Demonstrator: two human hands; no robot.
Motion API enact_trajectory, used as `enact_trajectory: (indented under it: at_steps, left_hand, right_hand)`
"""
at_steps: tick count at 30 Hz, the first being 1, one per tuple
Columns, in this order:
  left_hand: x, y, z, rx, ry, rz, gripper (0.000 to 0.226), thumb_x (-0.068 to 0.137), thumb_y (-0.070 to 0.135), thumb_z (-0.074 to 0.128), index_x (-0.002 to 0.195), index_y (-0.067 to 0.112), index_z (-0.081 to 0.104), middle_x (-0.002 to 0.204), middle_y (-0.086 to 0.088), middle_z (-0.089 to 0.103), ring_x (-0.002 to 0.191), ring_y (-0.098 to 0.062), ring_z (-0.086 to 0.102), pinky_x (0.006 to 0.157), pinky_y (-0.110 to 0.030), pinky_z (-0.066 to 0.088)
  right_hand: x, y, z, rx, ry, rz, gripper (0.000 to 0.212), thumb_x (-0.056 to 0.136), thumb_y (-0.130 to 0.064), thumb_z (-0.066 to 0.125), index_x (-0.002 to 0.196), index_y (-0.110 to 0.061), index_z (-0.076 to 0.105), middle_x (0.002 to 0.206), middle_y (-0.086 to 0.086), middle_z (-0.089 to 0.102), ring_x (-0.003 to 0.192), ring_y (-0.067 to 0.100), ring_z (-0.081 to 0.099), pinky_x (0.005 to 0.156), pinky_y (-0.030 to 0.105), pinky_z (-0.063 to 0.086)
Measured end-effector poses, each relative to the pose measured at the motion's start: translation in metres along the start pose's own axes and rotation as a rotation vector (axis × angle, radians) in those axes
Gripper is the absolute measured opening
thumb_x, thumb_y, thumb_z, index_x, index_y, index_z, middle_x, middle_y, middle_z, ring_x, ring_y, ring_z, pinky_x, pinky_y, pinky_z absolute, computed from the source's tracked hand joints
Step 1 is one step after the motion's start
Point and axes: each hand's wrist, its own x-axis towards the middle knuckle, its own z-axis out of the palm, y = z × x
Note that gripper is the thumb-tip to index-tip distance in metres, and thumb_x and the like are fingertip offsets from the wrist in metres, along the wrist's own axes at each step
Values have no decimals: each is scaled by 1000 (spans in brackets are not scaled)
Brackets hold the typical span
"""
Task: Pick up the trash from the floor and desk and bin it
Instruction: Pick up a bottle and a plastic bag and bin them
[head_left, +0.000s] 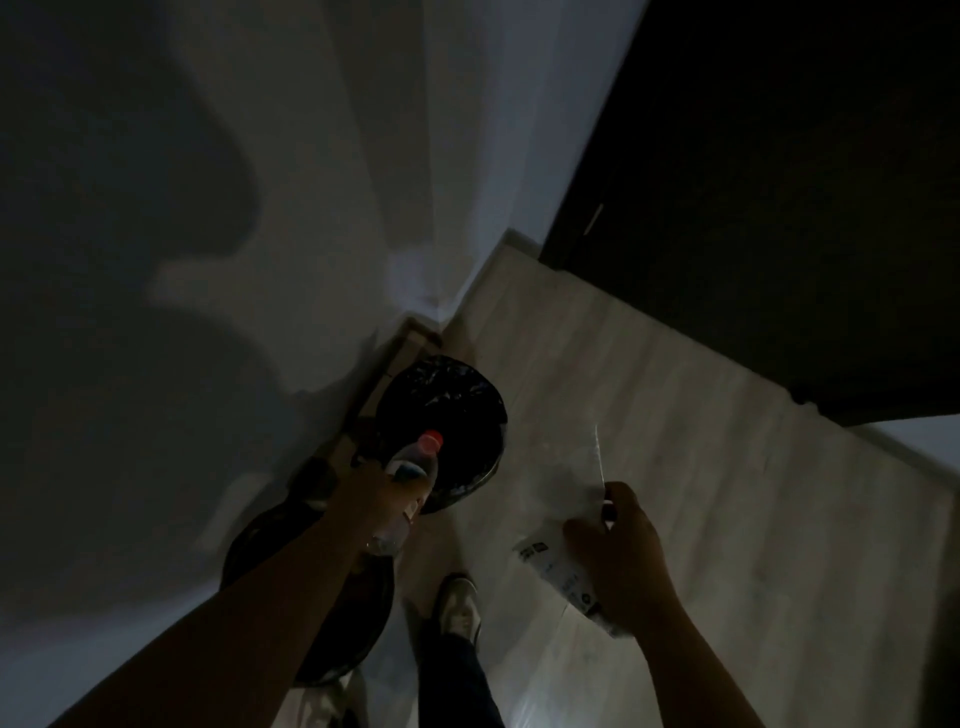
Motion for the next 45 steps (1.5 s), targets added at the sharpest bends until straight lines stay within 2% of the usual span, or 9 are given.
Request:
enact_trajectory:
  at_steps: [7,15,18,20,22,25,28,36,45]
  left_hand:
    - [104,4,25,78,105,24,65,82,51,63,130,9,53,134,-16,53,123,-36,50,104,-44,41]
    - [112,-33,32,116,135,112,47,86,23,65,127,3,52,128,-18,55,118,-32,53,99,-36,43]
    - [86,-68,19,190,73,146,13,90,20,61,99,10,62,93,-15,62,110,-37,57,92,-37,44]
    - [67,-95,8,265,51,148,30,92,21,59,67,28,42,66,9,41,100,-33,60,87,-36,45]
    - [55,-129,-2,280,54,133,39,91,24,59,63,34,33,65,14,37,83,-19,57,80,-32,46]
    - [43,-185,-15,238,-18,66,22,89,24,61,71,15,50,73,-1,55,73,-13,52,74,-29,46]
    - [30,-237,-29,255,-47,-41,18,88,29,61,100,16,57,99,-4,62,96,-18,59,76,-22,40]
    - [-3,-338,-51,303,41,-39,21,88,25,61,103,9,62,101,-4,65,100,-18,61,86,-27,45]
    - [-21,-356,-68,324,95,69,16,86,26,57,99,18,61,96,2,65,96,-17,62,87,-29,48]
  right_hand:
    - [62,41,32,-76,-33,-9,28,88,-12,60,104,-28,43,88,-14,53,71,6,60,47,13,45]
    - [74,69,76,-127,-91,33,30,86,-10,62,102,-28,44,84,-12,57,67,6,62,47,12,46]
    - [66,67,99,-160,-150,53,29,85,-9,62,102,-26,46,85,-9,59,69,6,62,48,12,44]
    - [61,66,119,-226,-188,41,29,83,-8,62,102,-23,46,84,-8,58,69,7,60,46,11,42]
    - [55,67,144,-276,-237,32,28,82,-6,62,104,-18,48,85,-4,58,68,8,59,43,10,40]
    - [45,72,192,-357,-320,42,35,80,-9,62,113,-13,49,100,7,58,81,18,61,57,22,49]
    - [34,83,245,-497,-372,23,43,79,-15,63,119,-14,47,113,11,53,98,28,58,82,37,52]
    - [-2,104,362,-776,-425,-97,83,84,-45,65,149,-16,22,149,13,29,136,30,32,109,36,34]
    - [-28,90,343,-899,-393,-249,49,90,-23,58,136,-12,43,135,12,47,122,26,48,100,33,43]
